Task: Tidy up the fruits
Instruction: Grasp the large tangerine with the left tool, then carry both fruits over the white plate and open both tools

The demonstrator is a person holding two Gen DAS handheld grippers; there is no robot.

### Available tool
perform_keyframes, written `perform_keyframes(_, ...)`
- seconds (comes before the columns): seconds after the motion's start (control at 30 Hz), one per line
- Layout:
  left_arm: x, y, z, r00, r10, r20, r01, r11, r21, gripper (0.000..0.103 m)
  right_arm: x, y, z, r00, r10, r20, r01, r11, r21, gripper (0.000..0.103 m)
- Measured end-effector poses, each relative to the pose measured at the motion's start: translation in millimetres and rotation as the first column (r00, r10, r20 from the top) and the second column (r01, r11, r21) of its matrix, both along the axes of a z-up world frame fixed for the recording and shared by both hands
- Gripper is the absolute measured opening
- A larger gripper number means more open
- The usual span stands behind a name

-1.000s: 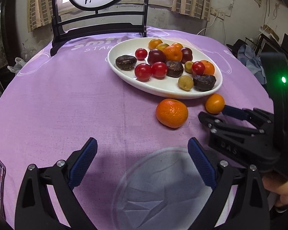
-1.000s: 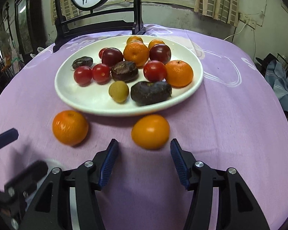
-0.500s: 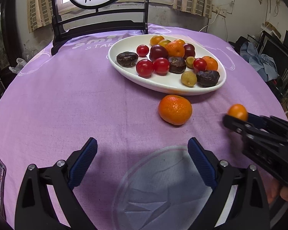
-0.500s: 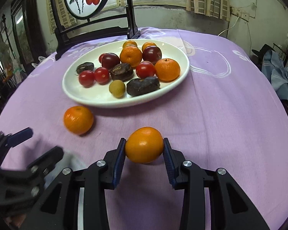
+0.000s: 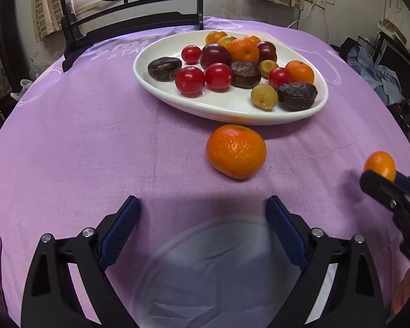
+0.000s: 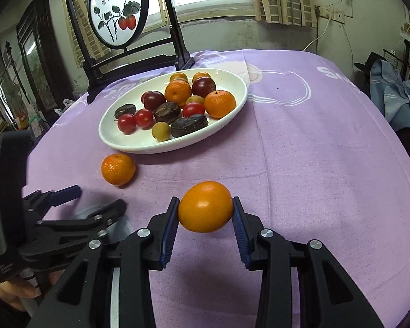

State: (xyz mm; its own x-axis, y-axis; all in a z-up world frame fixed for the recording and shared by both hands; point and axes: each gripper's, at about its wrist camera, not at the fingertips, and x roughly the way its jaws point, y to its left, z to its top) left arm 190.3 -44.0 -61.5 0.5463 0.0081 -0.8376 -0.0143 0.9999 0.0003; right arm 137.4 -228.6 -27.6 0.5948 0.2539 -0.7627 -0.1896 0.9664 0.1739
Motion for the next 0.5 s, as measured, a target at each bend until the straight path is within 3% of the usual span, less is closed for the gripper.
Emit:
perform_keyframes(0.17,20.2,-8.9,1.4,1.0,0.01,-0.007,-0.01,1.0,0.017,0.083,0.2,-3.1,3.1,1.0,0.0,0.004,0.0,1.0,0.016,0.039)
perform_keyframes(0.27,28.5,-14.8,4.9,1.0,-0.001,-0.01,0.001,1.0,0.008,0.067,-0.6,-2.0,3.6,1.0,0.005,0.005,-0.005,1.0,0.015,0.039)
perform_keyframes(0.37,31.4,-23.9,9.5,0.999,-0.045,-0.003,0.046,0.999,0.023,0.043,-1.0,-0.3,2.5,1.0,0.011,0.006,-0.011,1.0,0.006,0.039)
perform_keyframes(0.5,19.0,-26.4,14.0,0.996,-0.084,-0.016,0.085,0.996,0.01,0.043,-1.6,-0.3,2.5,1.0,0.012,0.015,-0.012,1.0,0.006,0.039)
